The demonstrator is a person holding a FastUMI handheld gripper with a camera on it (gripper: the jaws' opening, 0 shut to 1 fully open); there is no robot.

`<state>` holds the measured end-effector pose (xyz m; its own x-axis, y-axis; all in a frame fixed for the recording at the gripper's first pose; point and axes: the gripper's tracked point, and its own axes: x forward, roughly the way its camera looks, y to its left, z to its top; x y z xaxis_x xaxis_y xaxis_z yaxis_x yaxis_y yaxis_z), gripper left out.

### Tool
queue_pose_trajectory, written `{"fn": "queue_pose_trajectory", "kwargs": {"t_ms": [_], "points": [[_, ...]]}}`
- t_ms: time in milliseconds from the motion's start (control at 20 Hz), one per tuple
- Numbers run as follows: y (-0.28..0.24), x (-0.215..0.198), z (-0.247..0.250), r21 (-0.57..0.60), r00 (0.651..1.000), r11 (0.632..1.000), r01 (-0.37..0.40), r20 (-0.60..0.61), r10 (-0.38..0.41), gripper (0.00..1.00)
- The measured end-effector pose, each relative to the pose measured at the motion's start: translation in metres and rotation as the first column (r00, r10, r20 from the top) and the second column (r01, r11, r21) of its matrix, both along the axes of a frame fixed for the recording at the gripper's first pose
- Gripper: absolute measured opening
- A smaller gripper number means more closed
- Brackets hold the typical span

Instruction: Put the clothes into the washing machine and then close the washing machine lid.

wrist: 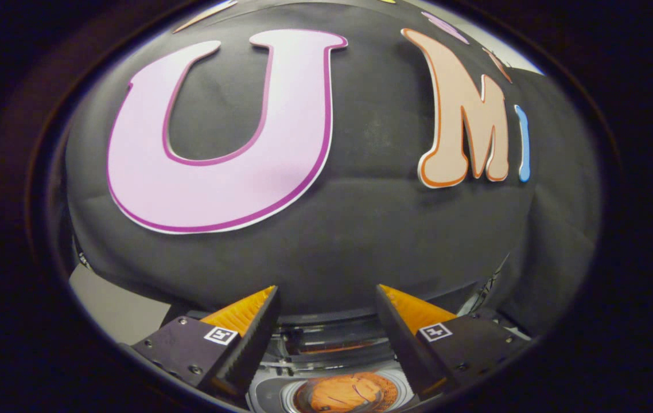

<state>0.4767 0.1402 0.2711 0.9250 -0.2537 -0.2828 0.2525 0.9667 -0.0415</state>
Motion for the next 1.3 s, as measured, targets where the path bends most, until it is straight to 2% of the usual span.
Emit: {"fn": "queue_pose_trajectory", "kwargs": {"t_ms": [300, 350, 450, 950, 1300], "points": [[-0.004, 0.015, -0.030, -0.016, 0.997, 1.000, 0.011, -0.079, -0.012, 0.99], [-0.003, 0.015, -0.028, -0.053, 0.998, 0.999, -0.009, -0.058, 0.005, 0.99], [-0.002, 0.014, -0.027, -0.026, 0.998, 1.000, 0.006, -0.056, -0.007, 0.99], [-0.007, 0.016, -0.022, -0.043, 1.000, 0.999, -0.006, 0.004, 0.006, 0.98], [-0.008, 0.018, -0.024, -0.045, 1.000, 0.999, -0.013, 0.000, 0.013, 0.98]]}}
